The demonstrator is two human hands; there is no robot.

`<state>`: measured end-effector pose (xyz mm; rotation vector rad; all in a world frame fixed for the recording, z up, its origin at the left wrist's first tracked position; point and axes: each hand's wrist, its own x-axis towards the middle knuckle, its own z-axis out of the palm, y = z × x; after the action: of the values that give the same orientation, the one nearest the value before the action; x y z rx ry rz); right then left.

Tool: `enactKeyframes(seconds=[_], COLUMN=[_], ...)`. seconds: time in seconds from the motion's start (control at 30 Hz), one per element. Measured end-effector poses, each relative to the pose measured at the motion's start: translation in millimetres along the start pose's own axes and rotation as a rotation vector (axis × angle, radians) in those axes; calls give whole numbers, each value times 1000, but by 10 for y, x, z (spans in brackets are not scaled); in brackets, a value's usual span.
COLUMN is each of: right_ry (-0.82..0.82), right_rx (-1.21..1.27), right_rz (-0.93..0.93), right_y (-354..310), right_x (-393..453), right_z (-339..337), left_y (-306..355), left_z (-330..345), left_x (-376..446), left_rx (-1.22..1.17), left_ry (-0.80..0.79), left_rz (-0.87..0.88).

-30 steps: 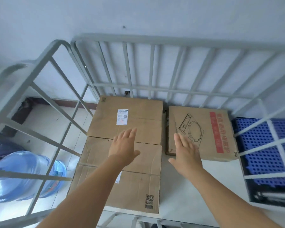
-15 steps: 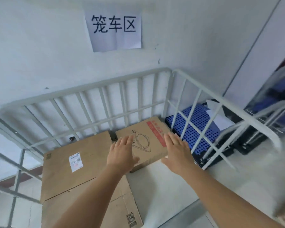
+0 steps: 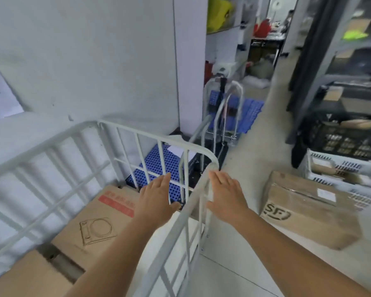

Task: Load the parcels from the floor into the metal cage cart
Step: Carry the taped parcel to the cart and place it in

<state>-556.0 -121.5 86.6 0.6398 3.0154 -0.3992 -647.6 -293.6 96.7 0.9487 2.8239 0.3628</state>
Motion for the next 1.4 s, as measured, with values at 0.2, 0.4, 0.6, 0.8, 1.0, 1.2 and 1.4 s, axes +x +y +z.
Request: enactKeyframes(seconds=[0.2, 0.4, 0.6, 0.8, 1.0, 1.2, 1.4], right_ry=[16, 16, -24, -118, -116, -95, -97], right_rx=[29, 46, 16, 52, 51, 96, 131], right_rz=[183, 317, 470, 611, 720, 848, 917], right_y=[1214, 2425, 3381, 4066, 4698, 5312, 6012], right_x=[-336, -703, -1029, -1035, -672, -218, 49], right_z=[-189, -235, -196, -24, -25, -80, -34], left_y=[1203, 2272, 2992, 3442, 3883, 4324, 4735], left_z=[342, 829, 1308, 1669, 2008, 2246, 2610], left_x=[354, 591, 841, 1225, 1896, 2699, 3263], left_rx=[53, 117, 145, 211, 224, 235, 272], left_ry=[-80, -158, -248, -335, -401, -435, -510], left_rz=[171, 299, 361, 439, 504, 549, 527])
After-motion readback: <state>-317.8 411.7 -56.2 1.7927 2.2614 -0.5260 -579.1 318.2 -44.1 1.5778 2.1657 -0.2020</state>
